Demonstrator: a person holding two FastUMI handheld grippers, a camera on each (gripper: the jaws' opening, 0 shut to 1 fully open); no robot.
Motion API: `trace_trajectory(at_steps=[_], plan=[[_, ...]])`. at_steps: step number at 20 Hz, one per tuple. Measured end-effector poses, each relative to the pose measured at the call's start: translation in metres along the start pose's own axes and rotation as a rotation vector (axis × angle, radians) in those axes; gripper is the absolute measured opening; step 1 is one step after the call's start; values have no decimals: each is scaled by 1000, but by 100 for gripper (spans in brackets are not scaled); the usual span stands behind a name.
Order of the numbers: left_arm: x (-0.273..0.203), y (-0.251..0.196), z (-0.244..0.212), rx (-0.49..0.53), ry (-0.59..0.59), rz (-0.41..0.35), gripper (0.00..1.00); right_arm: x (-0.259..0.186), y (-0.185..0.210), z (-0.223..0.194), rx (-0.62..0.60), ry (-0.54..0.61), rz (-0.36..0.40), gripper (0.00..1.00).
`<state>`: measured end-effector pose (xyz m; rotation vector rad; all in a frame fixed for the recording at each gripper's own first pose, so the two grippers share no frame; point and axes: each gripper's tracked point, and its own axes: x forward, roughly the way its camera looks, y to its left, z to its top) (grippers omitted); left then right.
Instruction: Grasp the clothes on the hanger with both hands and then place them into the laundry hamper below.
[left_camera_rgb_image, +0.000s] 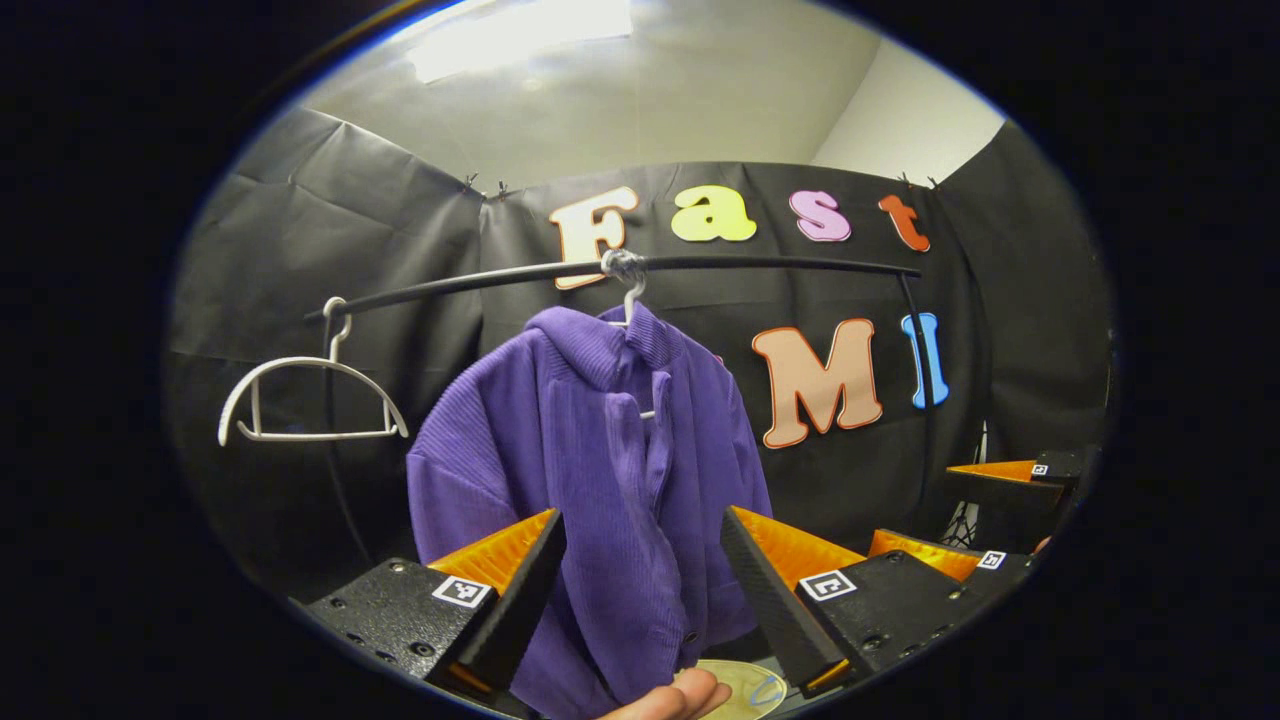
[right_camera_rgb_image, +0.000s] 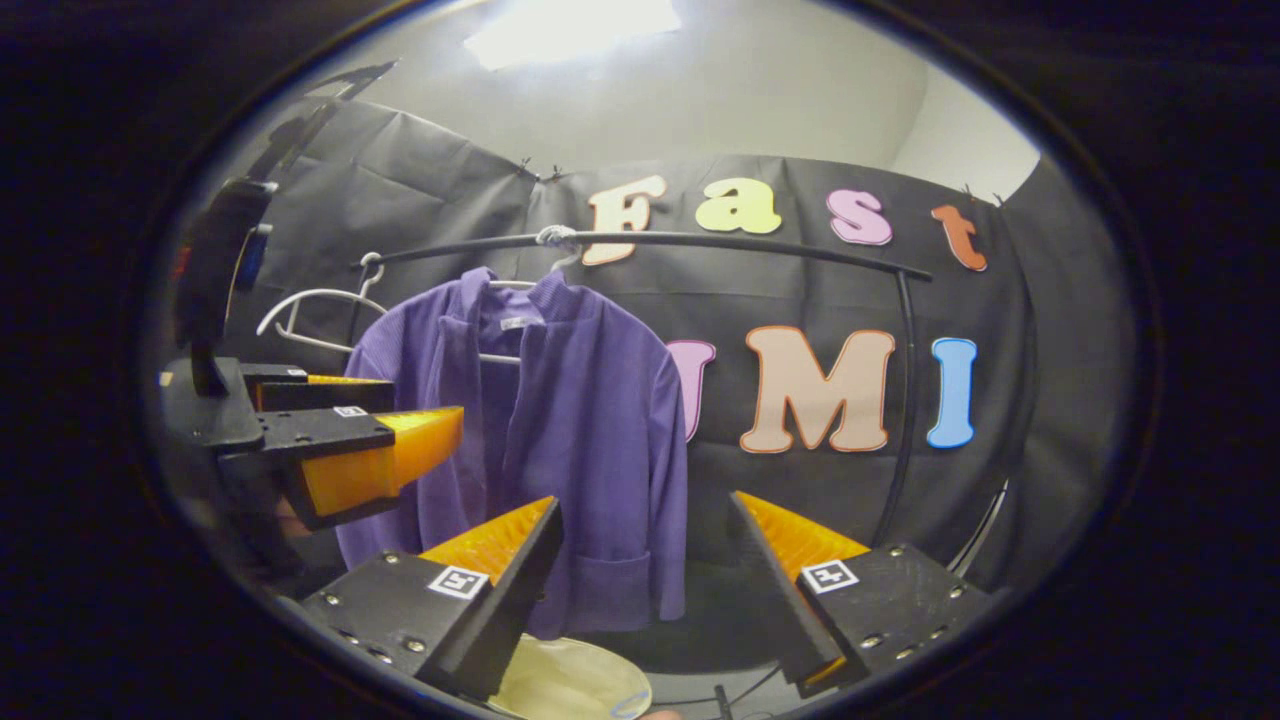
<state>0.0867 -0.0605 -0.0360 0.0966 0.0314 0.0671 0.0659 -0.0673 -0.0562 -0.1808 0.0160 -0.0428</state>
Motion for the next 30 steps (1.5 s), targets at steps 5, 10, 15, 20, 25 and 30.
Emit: trace_trajectory(at_steps=[5, 10, 15, 20, 25, 30], plan=[[29, 16, 2, 16, -30, 69, 94, 40, 1, -13, 12, 39, 31, 98], [54, 1, 5, -18, -17, -53, 60, 77, 17, -5, 59, 36, 103, 96], [62, 12, 8, -32, -24, -67, 45, 113, 55, 11, 138, 30, 228, 98], [65, 19, 6, -14, 6, -103, 0, 142, 72, 11, 153, 25, 263, 98], [35, 19, 28, -105, -33, -187, 0, 156, 114, 12, 215, 11, 352, 96], [15, 32, 45, -161, -56, -227, 0, 189, 126, 6, 214, 42, 307, 98]])
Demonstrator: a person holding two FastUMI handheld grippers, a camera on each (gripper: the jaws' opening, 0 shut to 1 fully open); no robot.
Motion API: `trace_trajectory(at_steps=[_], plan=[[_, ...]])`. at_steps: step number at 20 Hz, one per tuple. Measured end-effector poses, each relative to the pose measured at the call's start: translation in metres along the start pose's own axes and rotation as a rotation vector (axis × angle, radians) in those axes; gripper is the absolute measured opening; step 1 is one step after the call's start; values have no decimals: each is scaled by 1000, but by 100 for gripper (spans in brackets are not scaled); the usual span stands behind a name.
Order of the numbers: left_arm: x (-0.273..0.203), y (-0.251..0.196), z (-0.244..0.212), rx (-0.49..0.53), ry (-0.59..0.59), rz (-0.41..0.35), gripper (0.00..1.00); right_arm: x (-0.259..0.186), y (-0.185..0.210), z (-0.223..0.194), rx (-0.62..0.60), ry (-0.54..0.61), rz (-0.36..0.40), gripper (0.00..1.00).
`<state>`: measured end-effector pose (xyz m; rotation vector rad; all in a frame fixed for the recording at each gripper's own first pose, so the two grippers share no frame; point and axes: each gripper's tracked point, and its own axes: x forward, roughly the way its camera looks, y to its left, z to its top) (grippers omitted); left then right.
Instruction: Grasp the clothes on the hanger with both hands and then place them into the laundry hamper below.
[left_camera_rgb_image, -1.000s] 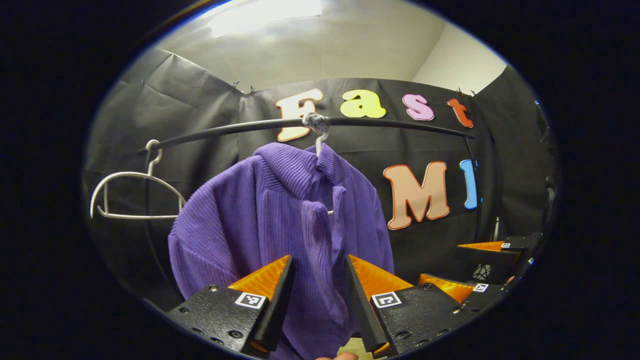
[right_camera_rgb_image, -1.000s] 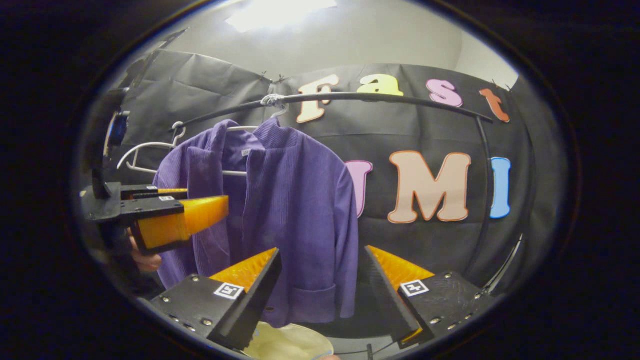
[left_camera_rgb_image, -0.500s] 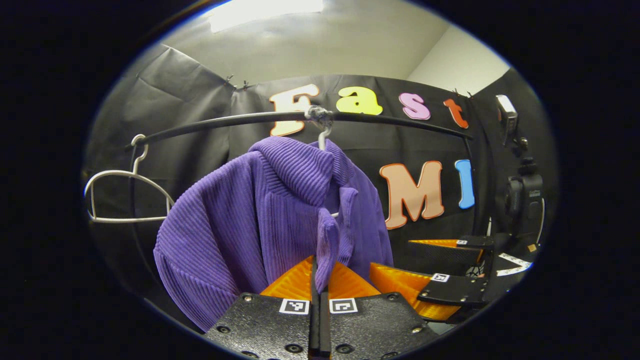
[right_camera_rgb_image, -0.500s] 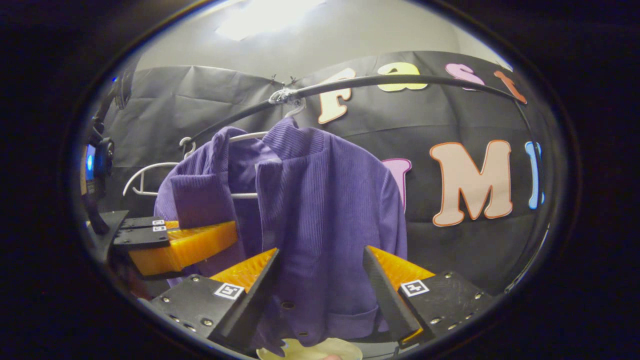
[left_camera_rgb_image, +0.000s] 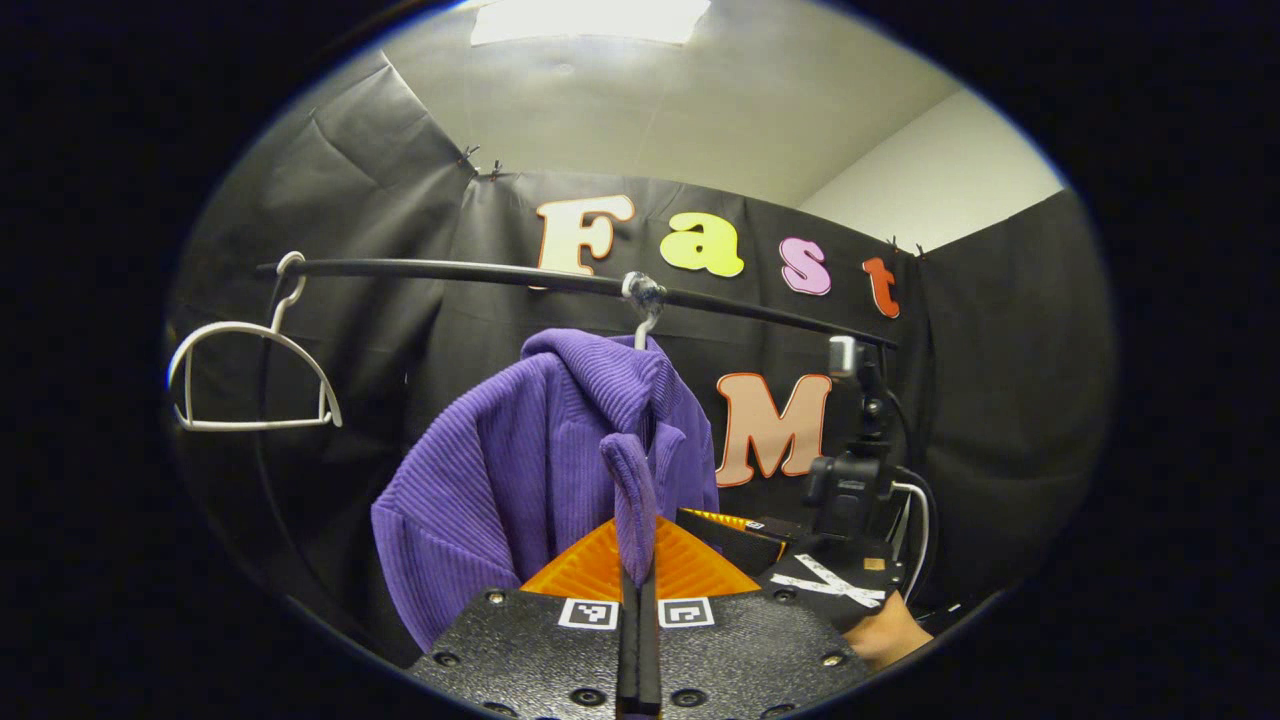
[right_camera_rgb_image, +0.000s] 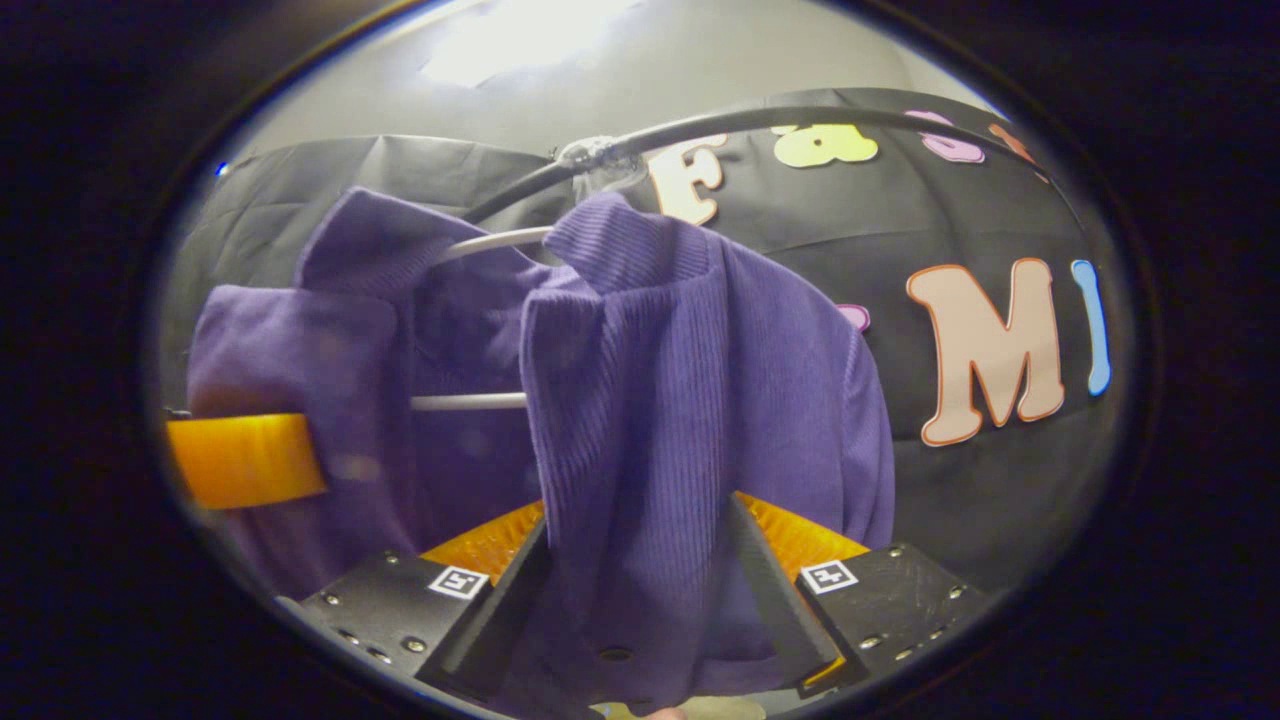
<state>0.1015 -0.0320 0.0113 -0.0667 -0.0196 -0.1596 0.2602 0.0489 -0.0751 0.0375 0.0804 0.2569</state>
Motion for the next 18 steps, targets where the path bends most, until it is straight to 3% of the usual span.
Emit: trace_trajectory(at_steps=[2, 5, 7, 11, 13, 16, 18], plan=[[-6, -6, 1, 14, 14, -37, 0, 7, -5, 6, 29, -6, -11, 100], [-17, -6, 3, 11, 23, -78, 0, 12, -16, 14, 92, -14, -31, 95], [-27, -1, 6, 11, 23, -79, 0, 12, -30, 13, 114, -13, -76, 65], [-45, 4, 17, 29, -7, -84, 0, 2, -32, 14, 126, -38, -43, 5], [-49, 9, 18, 27, -9, -88, 2, 0, -39, 13, 126, -33, -50, 5], [-56, 28, 24, 7, -1, -63, 0, -9, -75, 18, 109, -45, -167, 5], [-59, 49, 30, 8, -3, -14, 0, -13, -84, 24, 119, -48, -193, 4]])
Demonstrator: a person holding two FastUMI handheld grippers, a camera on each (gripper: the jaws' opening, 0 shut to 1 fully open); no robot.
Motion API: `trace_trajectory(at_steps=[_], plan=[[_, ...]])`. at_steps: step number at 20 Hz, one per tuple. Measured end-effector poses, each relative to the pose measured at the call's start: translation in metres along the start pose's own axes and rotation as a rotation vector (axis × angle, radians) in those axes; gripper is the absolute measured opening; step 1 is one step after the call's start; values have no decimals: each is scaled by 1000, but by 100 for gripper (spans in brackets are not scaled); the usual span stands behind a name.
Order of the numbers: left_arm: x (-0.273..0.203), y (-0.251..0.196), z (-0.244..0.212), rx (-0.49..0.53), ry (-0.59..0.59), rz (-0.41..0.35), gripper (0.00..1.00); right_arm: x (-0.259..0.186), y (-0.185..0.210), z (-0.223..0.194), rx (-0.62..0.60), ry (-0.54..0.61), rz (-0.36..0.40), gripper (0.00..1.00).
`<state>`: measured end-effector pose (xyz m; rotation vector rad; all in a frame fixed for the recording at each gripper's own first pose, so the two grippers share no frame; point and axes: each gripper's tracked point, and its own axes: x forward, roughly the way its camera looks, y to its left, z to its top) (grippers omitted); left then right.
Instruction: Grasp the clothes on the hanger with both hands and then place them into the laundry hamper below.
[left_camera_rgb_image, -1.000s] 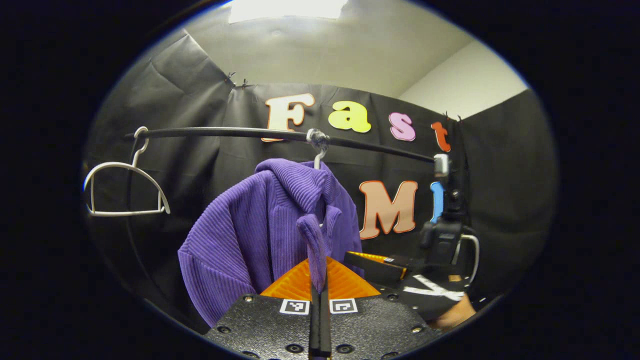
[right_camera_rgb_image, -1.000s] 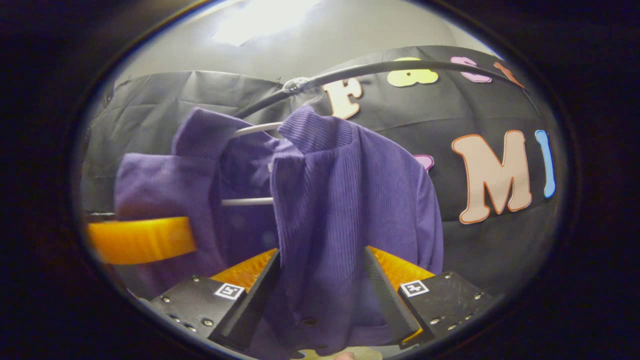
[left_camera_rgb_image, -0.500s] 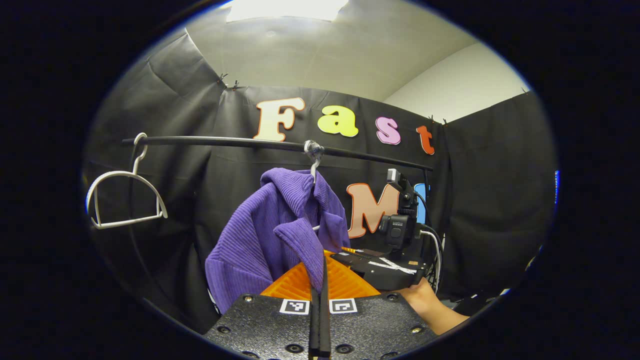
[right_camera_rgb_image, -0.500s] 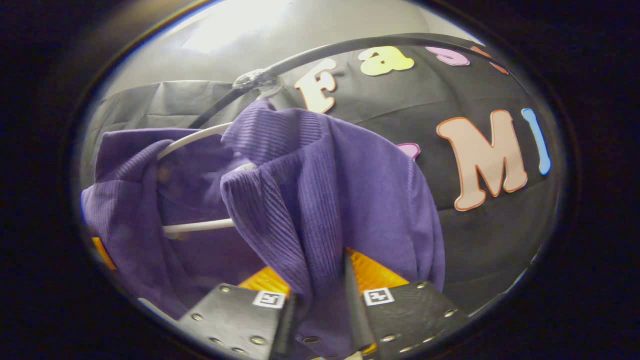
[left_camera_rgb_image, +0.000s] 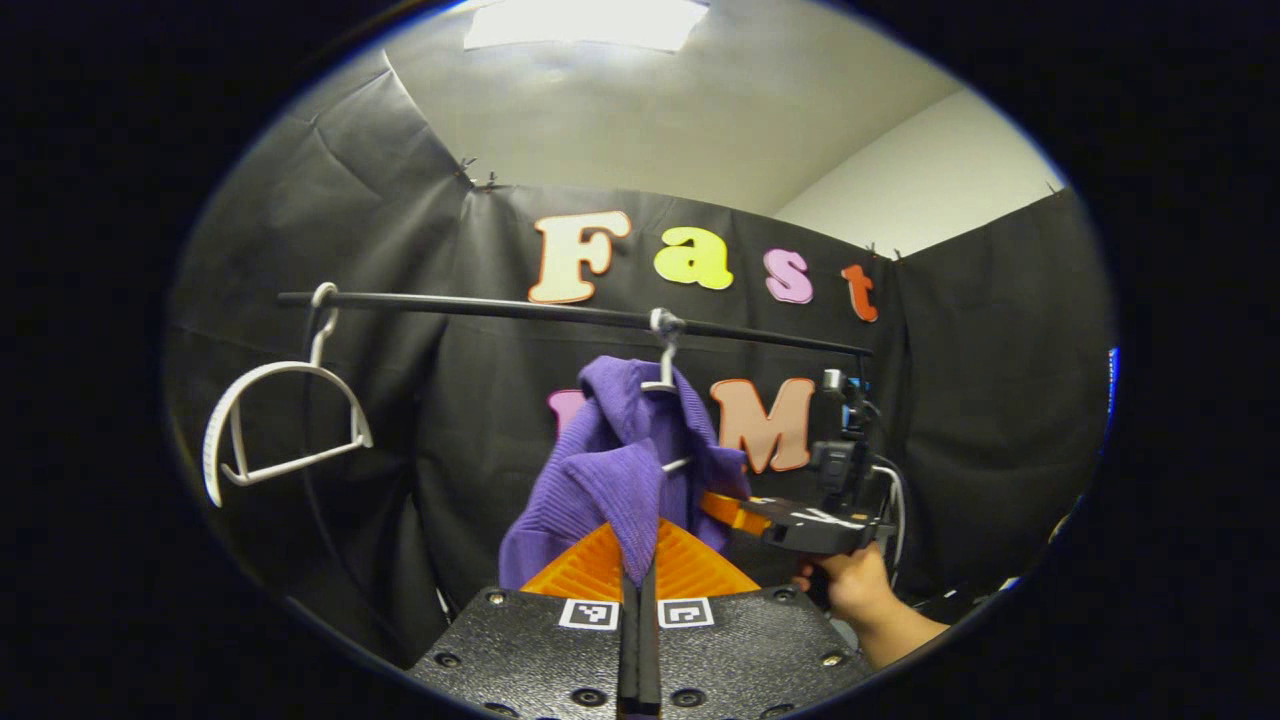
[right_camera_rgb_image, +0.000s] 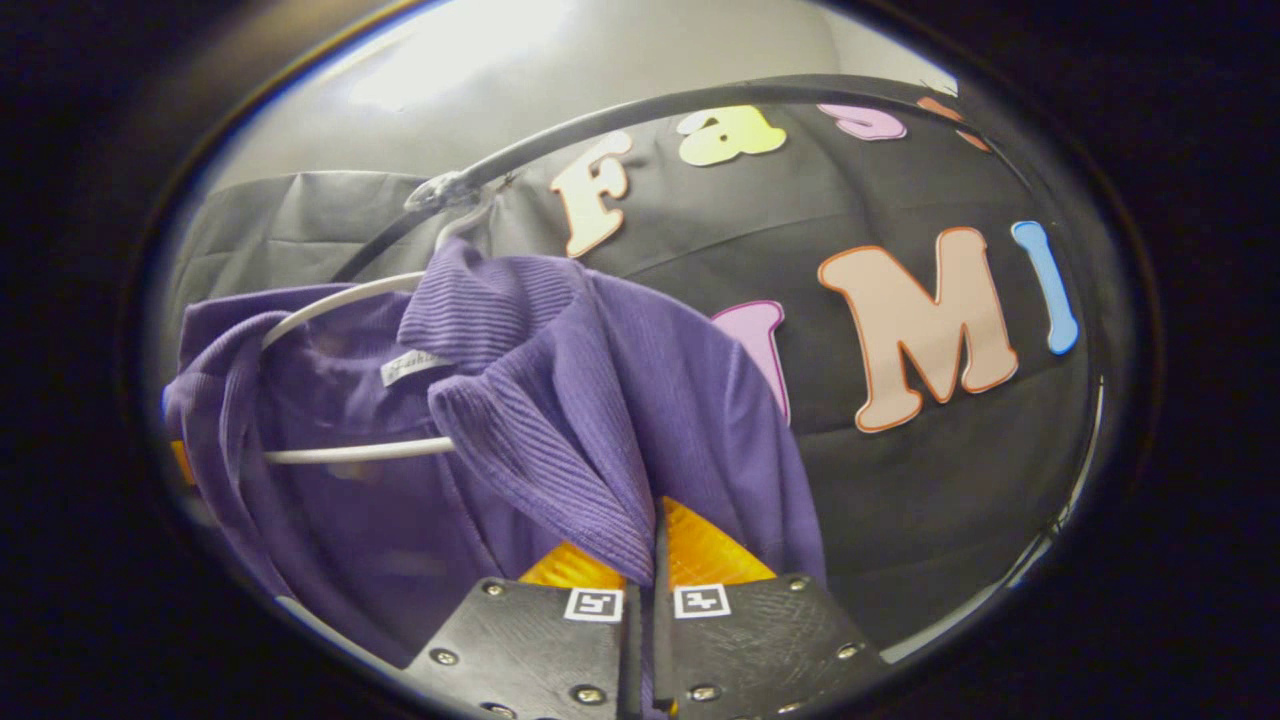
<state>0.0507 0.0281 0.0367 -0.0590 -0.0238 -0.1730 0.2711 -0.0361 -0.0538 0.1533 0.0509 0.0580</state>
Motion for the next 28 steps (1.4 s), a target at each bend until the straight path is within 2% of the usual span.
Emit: trace_trajectory(at_steps=[3, 7, 9, 11, 14, 16, 18, 21, 25, 28], plan=[[-2, 22, 10, 26, -14, 34, 0, -5, -27, 20, -43, -40, -90, 5], [-1, 63, 28, 149, -89, 203, 2, -5, -51, 40, -108, -105, -241, 5], [2, 66, 28, 175, -91, 214, 0, -6, -60, 49, -150, -130, -312, 5], [5, 80, 37, 204, -114, 258, 0, -7, -66, 59, -164, -166, -356, 4], [9, 101, 52, 256, -167, 344, 0, 3, -75, 73, -123, -201, -390, 5], [15, 108, 52, 263, -170, 360, 0, 9, -78, 81, -112, -214, -393, 5], [20, 115, 56, 270, -179, 376, 1, 14, -87, 90, -147, -230, -422, 5], [27, 141, 65, 287, -194, 439, 0, 24, -97, 107, -193, -249, -452, 5], [42, 154, 70, 281, -194, 447, 0, 35, -105, 128, -226, -294, -462, 4], [54, 153, 66, 274, -186, 431, 0, 49, -114, 129, -199, -291, -453, 5]])
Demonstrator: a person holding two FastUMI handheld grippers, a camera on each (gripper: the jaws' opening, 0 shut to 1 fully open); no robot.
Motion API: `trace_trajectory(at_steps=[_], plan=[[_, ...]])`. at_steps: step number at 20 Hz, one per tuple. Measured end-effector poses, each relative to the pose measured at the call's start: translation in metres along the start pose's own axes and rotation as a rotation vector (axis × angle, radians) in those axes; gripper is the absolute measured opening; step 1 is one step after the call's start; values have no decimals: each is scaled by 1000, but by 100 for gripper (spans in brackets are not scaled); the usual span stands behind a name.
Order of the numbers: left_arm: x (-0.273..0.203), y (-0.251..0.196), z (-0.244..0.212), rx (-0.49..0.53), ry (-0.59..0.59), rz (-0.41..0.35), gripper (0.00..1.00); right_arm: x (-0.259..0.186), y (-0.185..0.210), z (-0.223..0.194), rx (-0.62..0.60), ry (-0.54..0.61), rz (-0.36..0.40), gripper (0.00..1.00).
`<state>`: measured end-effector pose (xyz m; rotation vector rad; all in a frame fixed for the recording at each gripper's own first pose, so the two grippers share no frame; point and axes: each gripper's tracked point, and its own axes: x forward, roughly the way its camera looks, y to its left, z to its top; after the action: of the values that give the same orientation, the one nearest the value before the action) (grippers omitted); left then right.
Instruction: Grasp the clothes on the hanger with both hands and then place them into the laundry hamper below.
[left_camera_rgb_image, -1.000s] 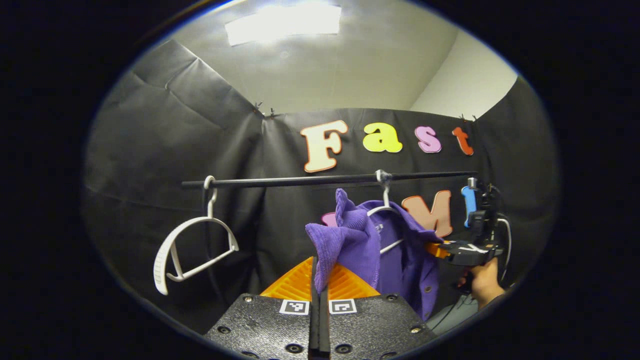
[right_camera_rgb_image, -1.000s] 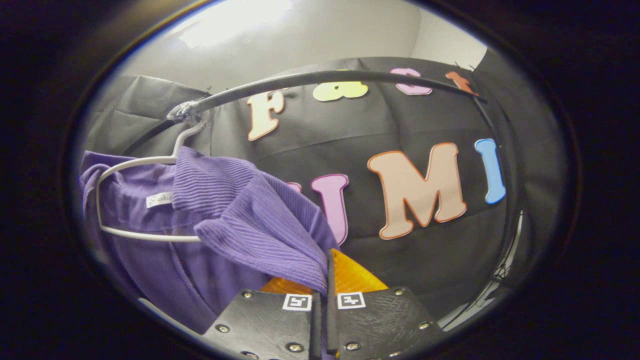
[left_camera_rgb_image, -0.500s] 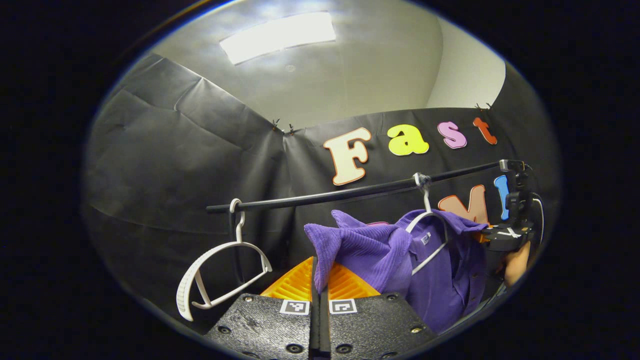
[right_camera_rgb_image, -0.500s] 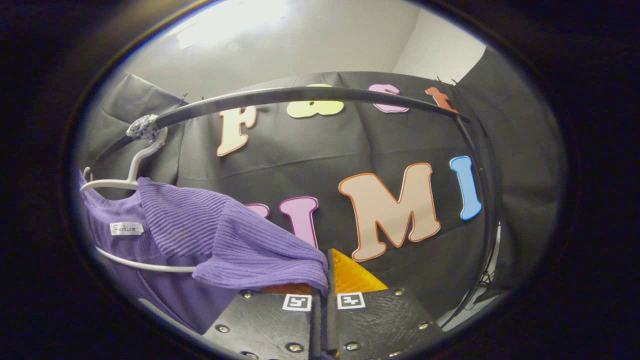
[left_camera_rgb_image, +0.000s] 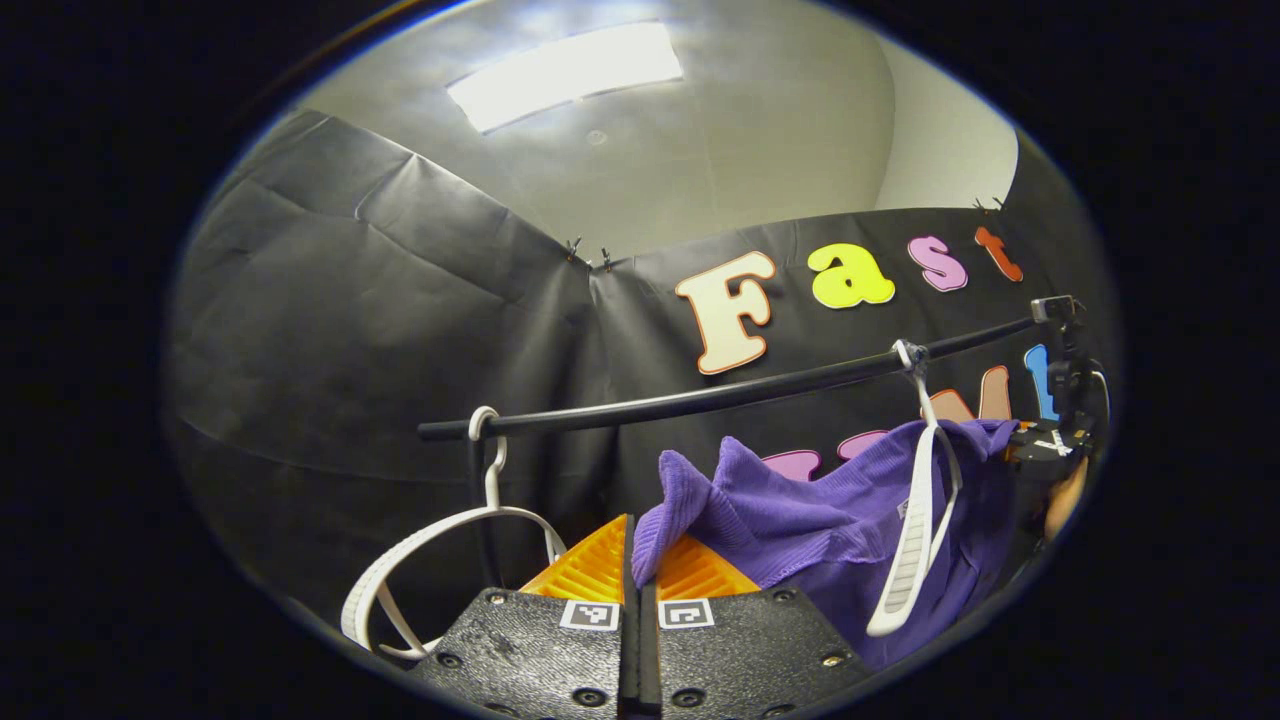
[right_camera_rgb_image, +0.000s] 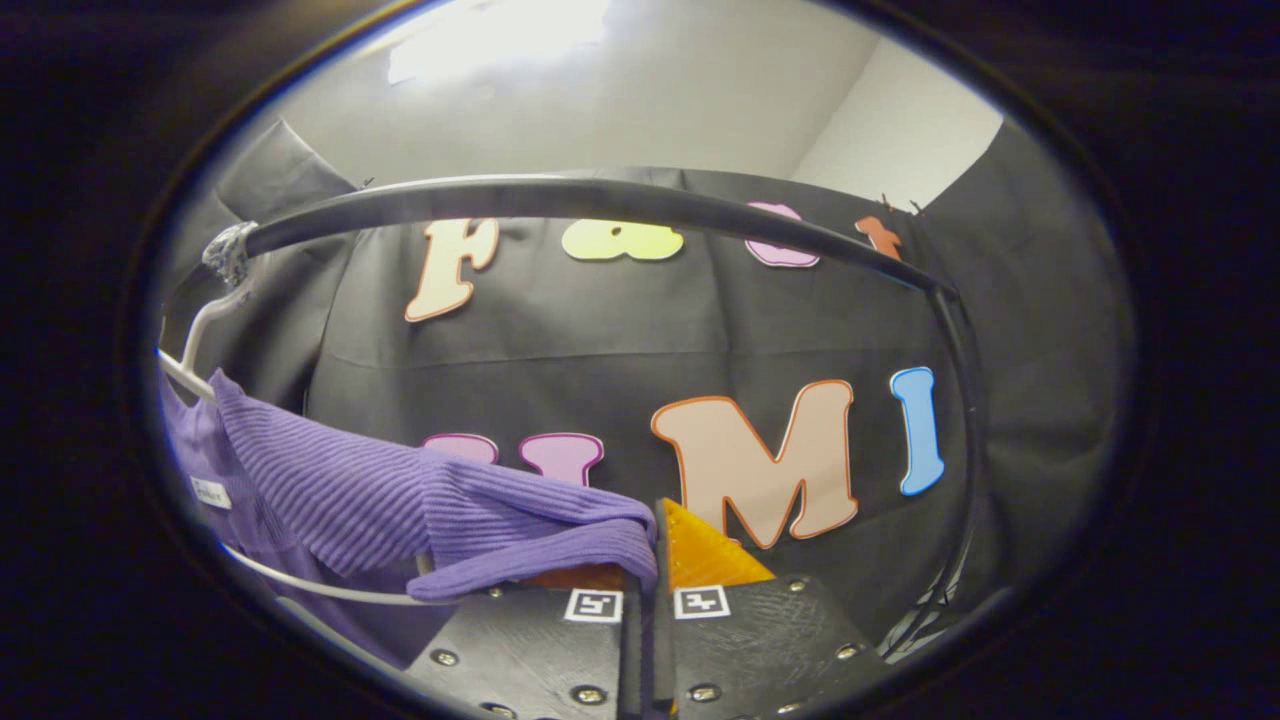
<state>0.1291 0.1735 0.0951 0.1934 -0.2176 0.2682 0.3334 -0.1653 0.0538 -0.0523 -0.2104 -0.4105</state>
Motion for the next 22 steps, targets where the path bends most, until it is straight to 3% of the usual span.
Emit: trace_trajectory(at_steps=[5, 8, 12, 15, 22], plan=[[15, -13, -25, -36, 61, -37, 0, 30, -4, -48, 23, 113, 19, 5], [14, -21, -50, -99, 124, -76, 0, 32, -3, -83, 17, 185, 38, 5], [14, -24, -94, -177, 218, -75, 0, 21, -3, -133, 7, 275, 43, 4], [3, -30, -127, -171, 279, -77, 0, 0, 8, -176, 81, 336, 62, 5], [-18, -45, -160, -159, 330, -110, 0, -75, 27, -213, 32, 402, 98, 5]])
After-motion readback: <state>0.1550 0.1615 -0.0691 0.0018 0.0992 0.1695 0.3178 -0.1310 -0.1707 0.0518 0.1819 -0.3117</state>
